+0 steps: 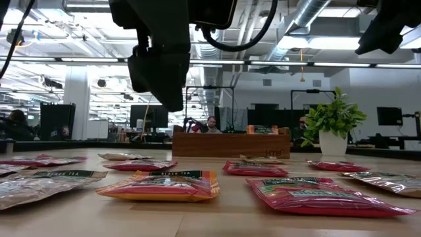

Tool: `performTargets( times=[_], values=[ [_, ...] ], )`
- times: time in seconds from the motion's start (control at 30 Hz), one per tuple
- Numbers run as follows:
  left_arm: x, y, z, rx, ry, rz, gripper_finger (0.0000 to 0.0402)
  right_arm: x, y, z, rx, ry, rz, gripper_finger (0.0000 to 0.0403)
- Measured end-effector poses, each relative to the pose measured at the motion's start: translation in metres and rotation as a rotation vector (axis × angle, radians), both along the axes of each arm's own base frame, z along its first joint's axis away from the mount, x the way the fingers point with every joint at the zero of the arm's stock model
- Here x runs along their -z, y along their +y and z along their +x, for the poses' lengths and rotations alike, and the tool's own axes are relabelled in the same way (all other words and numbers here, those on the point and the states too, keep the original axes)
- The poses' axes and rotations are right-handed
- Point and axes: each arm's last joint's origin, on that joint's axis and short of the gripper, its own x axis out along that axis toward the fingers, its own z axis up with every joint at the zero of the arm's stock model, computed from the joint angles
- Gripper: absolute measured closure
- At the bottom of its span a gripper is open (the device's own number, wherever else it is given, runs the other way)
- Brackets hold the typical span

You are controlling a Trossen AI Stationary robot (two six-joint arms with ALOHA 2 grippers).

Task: Pick & Place Tea
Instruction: Put the orange tea bag into the right compartment of the wooden organizer

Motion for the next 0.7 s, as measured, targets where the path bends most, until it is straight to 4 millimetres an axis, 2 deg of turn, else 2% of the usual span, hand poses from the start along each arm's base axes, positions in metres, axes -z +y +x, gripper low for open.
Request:
performTargets(
  times=[0.2,0.47,0.7],
  values=[
    [0.0002,0.0008,0.0003,-0.036,0.001,0.014,0.0133,0.0,0.0,0.0,0.0,0.0,0.0,0.0295],
    [0.0025,0.0063,-0.0007,-0.117,-0.017,0.157,0.0133,0.0,0.0,0.0,0.0,-0.001,0.0,0.0295],
    [0.003,0.0081,-0.0013,-0.138,-0.025,0.207,0.0133,0.0,0.0,0.0,0.001,-0.001,0.0,0.0295]
  ],
)
